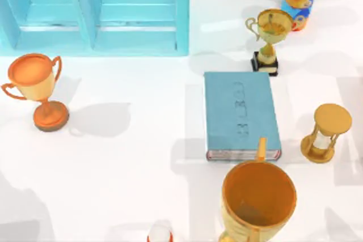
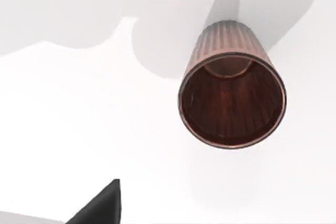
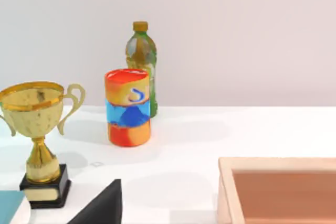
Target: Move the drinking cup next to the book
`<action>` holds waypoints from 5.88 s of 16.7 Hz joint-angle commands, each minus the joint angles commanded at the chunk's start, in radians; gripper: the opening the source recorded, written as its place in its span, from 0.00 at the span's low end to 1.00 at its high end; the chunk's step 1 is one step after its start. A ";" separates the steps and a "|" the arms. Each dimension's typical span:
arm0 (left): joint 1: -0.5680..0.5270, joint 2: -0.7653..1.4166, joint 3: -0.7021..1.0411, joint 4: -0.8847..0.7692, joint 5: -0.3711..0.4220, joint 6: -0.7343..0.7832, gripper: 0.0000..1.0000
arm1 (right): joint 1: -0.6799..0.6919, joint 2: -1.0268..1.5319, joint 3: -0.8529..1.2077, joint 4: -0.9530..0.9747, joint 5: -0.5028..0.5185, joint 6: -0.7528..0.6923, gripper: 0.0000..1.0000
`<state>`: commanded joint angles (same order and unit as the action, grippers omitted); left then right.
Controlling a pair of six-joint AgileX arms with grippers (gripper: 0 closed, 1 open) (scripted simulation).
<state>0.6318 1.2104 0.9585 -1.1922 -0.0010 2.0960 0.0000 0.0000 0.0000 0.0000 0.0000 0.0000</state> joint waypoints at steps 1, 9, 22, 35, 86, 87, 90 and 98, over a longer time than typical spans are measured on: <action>0.017 0.033 0.026 -0.032 0.000 0.057 1.00 | 0.000 0.000 0.000 0.000 0.000 0.000 1.00; 0.055 0.105 0.083 -0.104 0.000 0.178 1.00 | 0.000 0.000 0.000 0.000 0.000 0.000 1.00; 0.061 0.208 -0.235 0.319 0.000 0.185 1.00 | 0.000 0.000 0.000 0.000 0.000 0.000 1.00; 0.061 0.211 -0.245 0.330 0.000 0.186 0.40 | 0.000 0.000 0.000 0.000 0.000 0.000 1.00; -0.929 0.814 0.733 -0.388 0.269 -1.841 0.00 | 0.000 0.000 0.000 0.000 0.000 0.000 1.00; -0.971 0.844 0.781 -0.395 0.261 -1.938 0.00 | 0.000 0.000 0.000 0.000 0.000 0.000 1.00; -1.082 0.919 0.920 -0.397 0.219 -2.204 0.00 | 0.000 0.000 0.000 0.000 0.000 0.000 1.00; -1.252 1.008 1.184 -0.328 0.054 -2.642 0.00 | 0.000 0.000 0.000 0.000 0.000 0.000 1.00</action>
<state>-0.6198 2.2183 2.1429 -1.5205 0.0530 -0.5464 0.0000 0.0000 0.0000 0.0000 0.0000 0.0000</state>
